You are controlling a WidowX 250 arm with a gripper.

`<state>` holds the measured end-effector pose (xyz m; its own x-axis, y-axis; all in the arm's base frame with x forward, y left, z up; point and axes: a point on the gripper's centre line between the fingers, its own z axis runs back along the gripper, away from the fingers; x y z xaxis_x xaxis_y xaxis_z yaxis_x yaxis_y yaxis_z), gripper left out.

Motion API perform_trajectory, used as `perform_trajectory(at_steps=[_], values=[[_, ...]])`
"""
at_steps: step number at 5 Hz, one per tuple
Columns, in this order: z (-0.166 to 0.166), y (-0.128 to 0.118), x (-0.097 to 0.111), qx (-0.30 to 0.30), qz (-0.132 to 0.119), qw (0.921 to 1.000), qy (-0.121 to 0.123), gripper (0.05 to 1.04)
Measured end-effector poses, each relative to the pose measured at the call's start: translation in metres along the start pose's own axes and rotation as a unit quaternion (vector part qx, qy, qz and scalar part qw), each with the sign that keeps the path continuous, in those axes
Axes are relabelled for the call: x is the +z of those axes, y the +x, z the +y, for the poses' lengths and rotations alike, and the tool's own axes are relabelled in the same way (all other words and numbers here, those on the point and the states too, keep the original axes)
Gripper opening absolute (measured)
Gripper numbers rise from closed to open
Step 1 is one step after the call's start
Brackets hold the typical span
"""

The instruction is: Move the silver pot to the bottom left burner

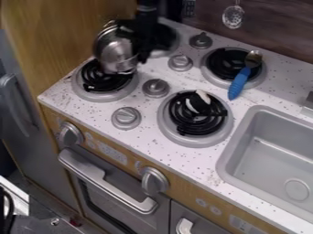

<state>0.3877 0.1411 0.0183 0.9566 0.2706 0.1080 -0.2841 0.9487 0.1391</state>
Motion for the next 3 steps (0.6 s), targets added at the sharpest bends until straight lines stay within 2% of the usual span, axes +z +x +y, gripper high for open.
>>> perform_trajectory(at_steps=[1,2,3], values=[[0.015,-0.002,-0.005,0.012,0.003,0.9999,-0.007,0.074],[0.016,-0.01,-0.032,0.012,0.033,0.9993,-0.015,0.074],[0.022,-0.004,-0.037,0.025,0.035,0.9989,-0.022,0.074]])
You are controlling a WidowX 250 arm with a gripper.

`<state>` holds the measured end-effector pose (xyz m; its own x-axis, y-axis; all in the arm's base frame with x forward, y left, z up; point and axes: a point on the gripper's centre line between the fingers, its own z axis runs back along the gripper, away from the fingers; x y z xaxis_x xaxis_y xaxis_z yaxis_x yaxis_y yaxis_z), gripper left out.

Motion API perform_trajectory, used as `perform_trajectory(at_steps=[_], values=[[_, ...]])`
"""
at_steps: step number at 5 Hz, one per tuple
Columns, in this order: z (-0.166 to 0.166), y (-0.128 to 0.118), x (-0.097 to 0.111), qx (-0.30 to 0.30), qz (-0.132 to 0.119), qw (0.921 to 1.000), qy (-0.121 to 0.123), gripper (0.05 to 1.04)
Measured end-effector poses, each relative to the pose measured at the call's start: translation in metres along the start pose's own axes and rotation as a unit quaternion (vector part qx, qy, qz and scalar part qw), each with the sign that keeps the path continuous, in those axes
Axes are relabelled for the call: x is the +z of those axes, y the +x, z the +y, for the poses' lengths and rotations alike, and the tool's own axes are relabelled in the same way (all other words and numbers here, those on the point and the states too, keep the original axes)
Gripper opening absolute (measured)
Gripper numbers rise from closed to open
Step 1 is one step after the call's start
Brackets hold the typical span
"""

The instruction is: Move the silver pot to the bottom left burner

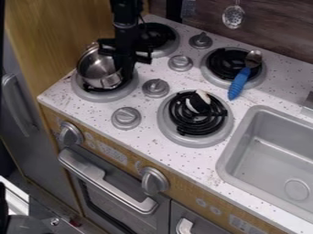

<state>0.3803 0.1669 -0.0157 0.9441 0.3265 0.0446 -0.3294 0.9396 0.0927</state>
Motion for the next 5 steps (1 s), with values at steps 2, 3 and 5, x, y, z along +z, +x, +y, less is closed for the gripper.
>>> perform_trajectory(at_steps=[2,3,5], values=[[-0.002,0.011,-0.013,0.002,0.012,0.9999,-0.005,0.243],[-0.003,0.011,-0.009,0.003,0.019,0.9998,0.006,0.513],[-0.014,0.015,0.061,-0.003,-0.053,0.9983,0.024,1.005]])
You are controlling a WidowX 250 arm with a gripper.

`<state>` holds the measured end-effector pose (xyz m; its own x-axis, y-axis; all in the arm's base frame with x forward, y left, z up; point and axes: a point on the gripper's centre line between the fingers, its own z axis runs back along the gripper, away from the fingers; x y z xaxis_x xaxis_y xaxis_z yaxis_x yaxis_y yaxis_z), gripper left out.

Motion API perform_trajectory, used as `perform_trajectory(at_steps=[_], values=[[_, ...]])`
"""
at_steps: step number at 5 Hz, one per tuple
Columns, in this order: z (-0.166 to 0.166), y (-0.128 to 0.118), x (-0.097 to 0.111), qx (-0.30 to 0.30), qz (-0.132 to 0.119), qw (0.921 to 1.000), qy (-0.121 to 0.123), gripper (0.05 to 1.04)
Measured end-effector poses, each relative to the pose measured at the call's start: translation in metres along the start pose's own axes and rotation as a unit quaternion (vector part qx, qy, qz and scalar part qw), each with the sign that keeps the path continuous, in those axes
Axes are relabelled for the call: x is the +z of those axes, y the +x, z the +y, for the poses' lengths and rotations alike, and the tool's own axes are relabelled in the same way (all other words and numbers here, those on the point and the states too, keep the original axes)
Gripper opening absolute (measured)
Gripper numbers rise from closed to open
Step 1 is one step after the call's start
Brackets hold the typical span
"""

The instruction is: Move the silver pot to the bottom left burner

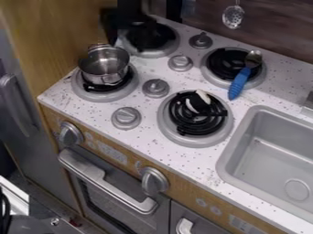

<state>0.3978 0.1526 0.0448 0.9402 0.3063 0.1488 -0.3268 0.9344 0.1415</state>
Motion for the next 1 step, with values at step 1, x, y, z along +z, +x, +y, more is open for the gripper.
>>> perform_trajectory(at_steps=[1], values=[[-0.0135,-0.02,0.0139,-0.013,0.0,0.9999,-0.004,1.0]])
